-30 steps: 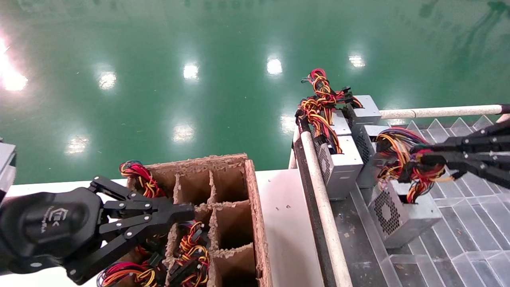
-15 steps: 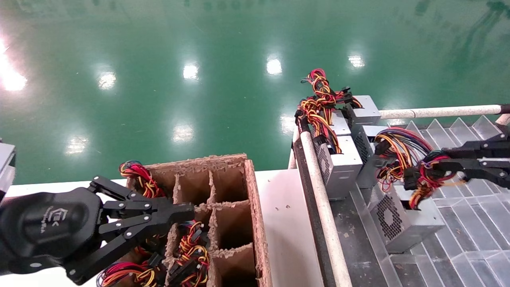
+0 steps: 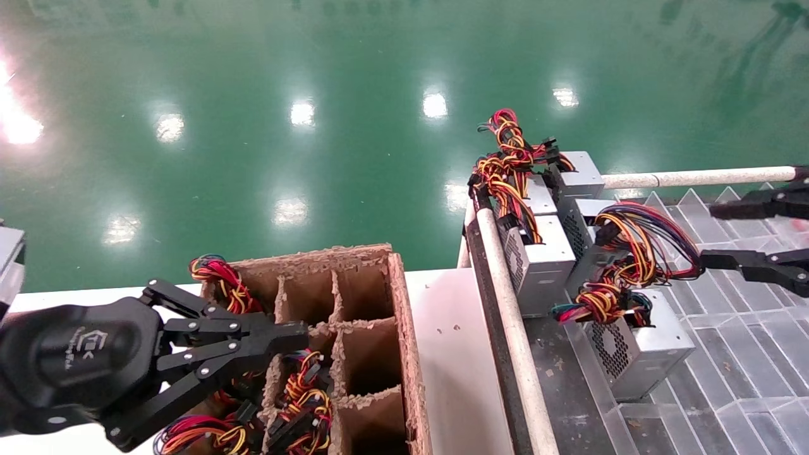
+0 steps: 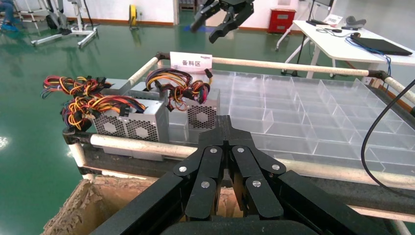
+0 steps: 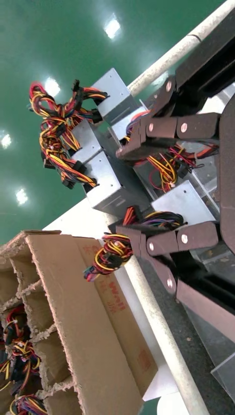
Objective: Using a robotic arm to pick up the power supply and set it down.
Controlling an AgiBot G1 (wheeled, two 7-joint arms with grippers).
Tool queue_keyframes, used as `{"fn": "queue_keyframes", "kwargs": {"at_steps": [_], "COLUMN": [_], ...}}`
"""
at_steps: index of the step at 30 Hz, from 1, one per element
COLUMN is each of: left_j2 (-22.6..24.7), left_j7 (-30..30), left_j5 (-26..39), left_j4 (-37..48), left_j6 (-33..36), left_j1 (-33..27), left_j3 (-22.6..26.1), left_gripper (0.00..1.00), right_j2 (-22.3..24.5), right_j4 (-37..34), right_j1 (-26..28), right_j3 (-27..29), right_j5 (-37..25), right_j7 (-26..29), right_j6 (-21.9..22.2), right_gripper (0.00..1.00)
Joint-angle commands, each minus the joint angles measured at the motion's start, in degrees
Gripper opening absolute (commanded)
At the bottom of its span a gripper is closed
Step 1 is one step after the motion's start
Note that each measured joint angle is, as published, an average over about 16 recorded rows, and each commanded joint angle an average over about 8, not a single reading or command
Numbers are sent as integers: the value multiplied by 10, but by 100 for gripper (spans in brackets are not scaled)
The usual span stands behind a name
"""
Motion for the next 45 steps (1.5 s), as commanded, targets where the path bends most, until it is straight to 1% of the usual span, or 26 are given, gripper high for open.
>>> {"fn": "queue_keyframes", "kwargs": {"at_steps": [1,6,10,20,28,45], "left_j2": [0,0,0,0,0,0], "left_j7": [0,0,0,0,0,0], "left_j5": [0,0,0,0,0,0], "left_j4": [0,0,0,0,0,0], "left_j6": [0,0,0,0,0,0], "left_j1": [0,0,0,0,0,0], "left_j3": [0,0,0,0,0,0], "left_gripper": [0,0,0,0,100,100], "right_j2": [0,2,-2,-30,-53,-101], "right_j4": [-1,9,19,60,96,170], "right_j1": [2,1,-17,-129,-224,-418], "right_j3": [0,8,27,135,227,414], "right_j5": [3,32,41,39,38,36], "right_j7": [0,-8,-9,6,18,43], "right_j6": [0,1,2,9,14,24], "right_gripper": [100,100,100,100,100,100]}}
